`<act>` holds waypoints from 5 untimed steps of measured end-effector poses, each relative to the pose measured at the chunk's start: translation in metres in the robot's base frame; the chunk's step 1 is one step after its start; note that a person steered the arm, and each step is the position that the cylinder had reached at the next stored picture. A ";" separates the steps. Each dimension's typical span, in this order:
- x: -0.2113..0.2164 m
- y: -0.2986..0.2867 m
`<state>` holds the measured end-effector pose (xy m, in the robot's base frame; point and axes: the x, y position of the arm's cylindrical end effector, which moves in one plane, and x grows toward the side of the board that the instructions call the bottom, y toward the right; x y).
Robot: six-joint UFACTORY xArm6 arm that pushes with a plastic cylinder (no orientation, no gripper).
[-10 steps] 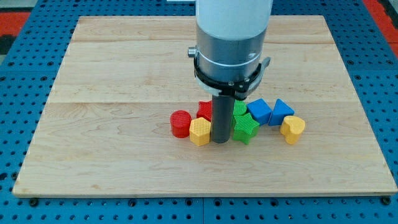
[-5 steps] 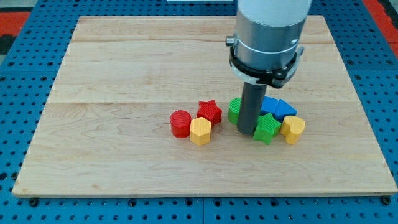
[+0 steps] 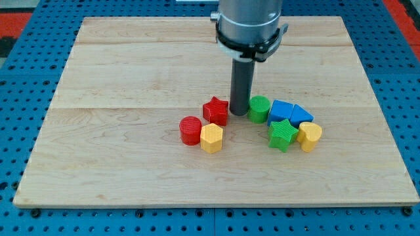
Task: Separate the red blocksyellow hexagon from the group of blocks
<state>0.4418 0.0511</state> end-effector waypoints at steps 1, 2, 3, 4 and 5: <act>-0.014 0.011; -0.021 0.041; 0.007 0.050; 0.013 0.049; -0.011 0.026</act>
